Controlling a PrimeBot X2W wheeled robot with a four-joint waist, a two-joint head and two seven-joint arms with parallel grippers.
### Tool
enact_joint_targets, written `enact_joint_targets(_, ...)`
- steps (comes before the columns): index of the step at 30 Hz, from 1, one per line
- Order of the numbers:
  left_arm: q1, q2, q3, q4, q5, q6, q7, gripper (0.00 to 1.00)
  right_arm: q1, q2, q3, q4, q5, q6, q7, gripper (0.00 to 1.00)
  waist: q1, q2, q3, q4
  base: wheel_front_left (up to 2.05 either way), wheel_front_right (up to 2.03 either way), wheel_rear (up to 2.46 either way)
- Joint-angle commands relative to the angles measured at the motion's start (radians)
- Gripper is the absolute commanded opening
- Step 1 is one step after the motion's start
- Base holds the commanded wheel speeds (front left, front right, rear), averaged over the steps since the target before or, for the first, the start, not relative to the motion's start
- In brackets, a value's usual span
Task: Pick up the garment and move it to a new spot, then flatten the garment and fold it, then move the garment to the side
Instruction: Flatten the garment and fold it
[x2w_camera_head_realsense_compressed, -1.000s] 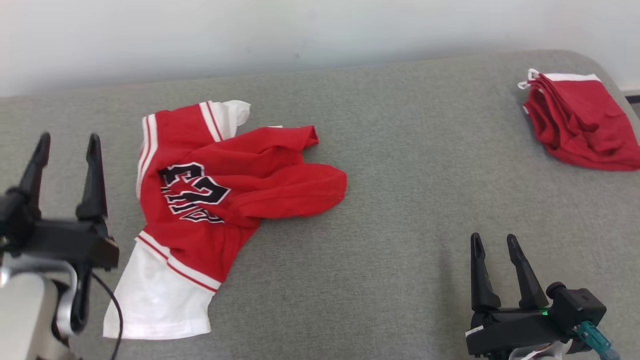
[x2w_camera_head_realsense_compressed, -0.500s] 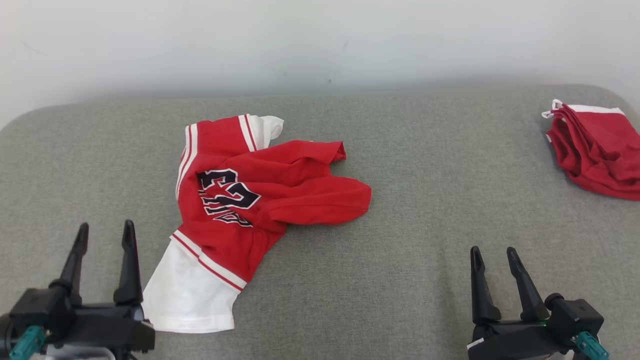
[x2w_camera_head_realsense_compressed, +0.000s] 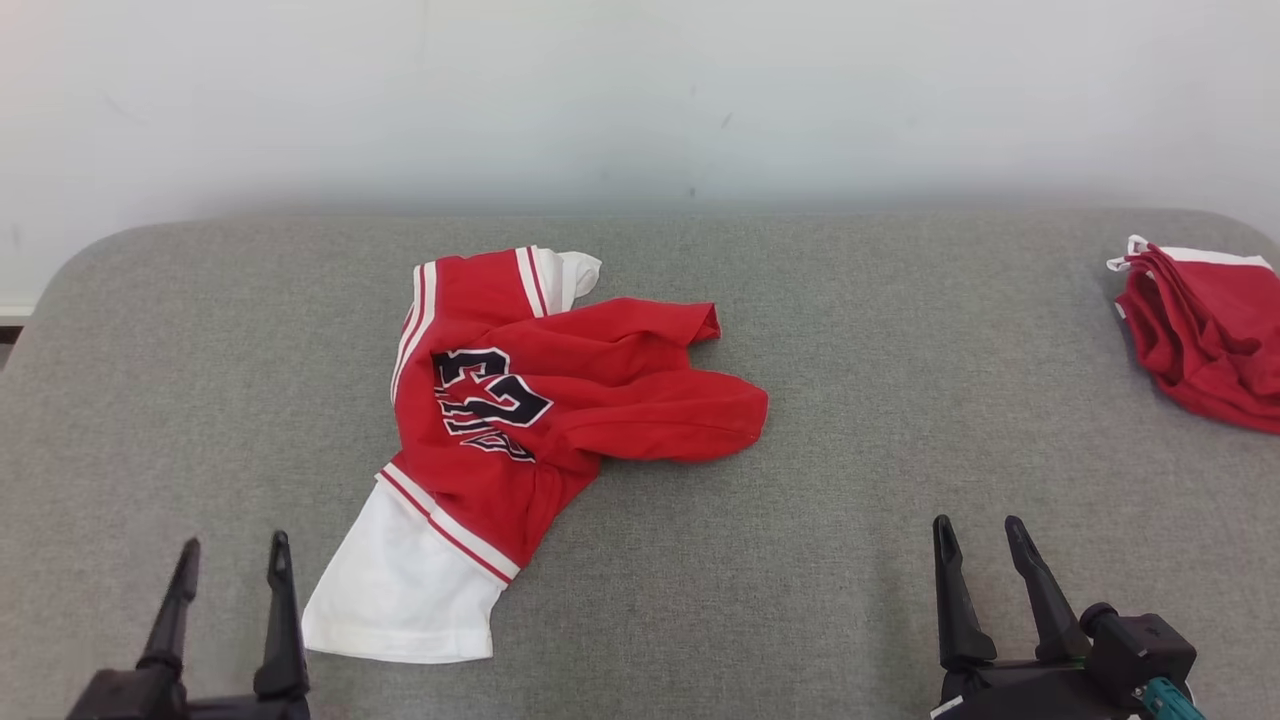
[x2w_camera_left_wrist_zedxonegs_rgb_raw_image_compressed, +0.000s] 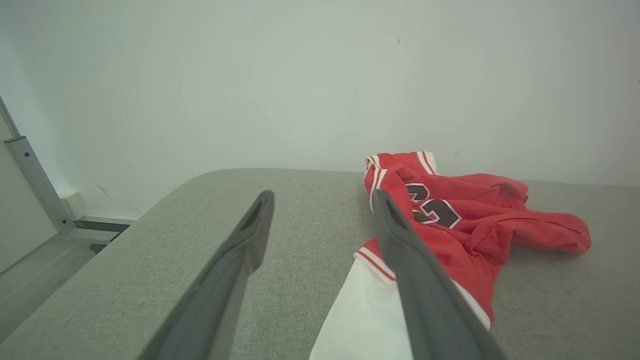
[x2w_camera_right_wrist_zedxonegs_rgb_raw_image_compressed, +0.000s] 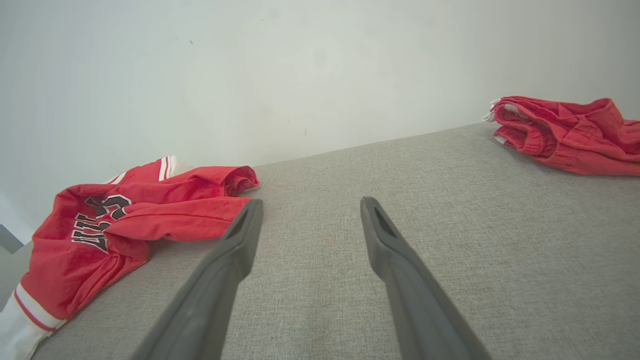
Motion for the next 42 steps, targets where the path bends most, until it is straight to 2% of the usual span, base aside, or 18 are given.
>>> enact_joint_targets(1,0.021,-0.009,0.006,0.007,0.014,-0.007,-0.003,1.0,0.01,-0.004,0.002,0.004,0.004,-0.003,0.0,1.0,0.0001,0.0,-0.002,0.003,0.0,0.0,0.0)
enact_joint_targets(13,0.041,-0.079,0.042,0.049,0.069,-0.05,-0.003,1.0,0.009,-0.01,0.013,0.032,0.005,-0.003,0.0,1.0,0.0001,0.0,0.002,0.023,0.0,0.0,0.0)
enact_joint_targets(20,0.02,-0.106,0.057,0.058,0.091,-0.076,-0.003,1.0,-0.075,-0.044,0.063,0.082,0.007,-0.003,0.0,1.0,0.0001,0.0,0.013,0.043,0.0,0.0,0.0)
enact_joint_targets(30,-0.024,-0.139,0.055,0.081,0.112,-0.108,-0.003,1.0,-0.294,-0.107,0.139,0.265,0.016,-0.003,0.003,1.0,0.0001,0.0,0.05,0.109,0.0,0.0,0.0)
enact_joint_targets(42,-0.053,-0.167,0.048,0.098,0.12,-0.127,-0.003,1.0,-0.493,-0.127,0.199,0.54,0.039,-0.003,0.018,1.0,0.0001,0.0,0.105,0.177,0.0,0.0,0.0)
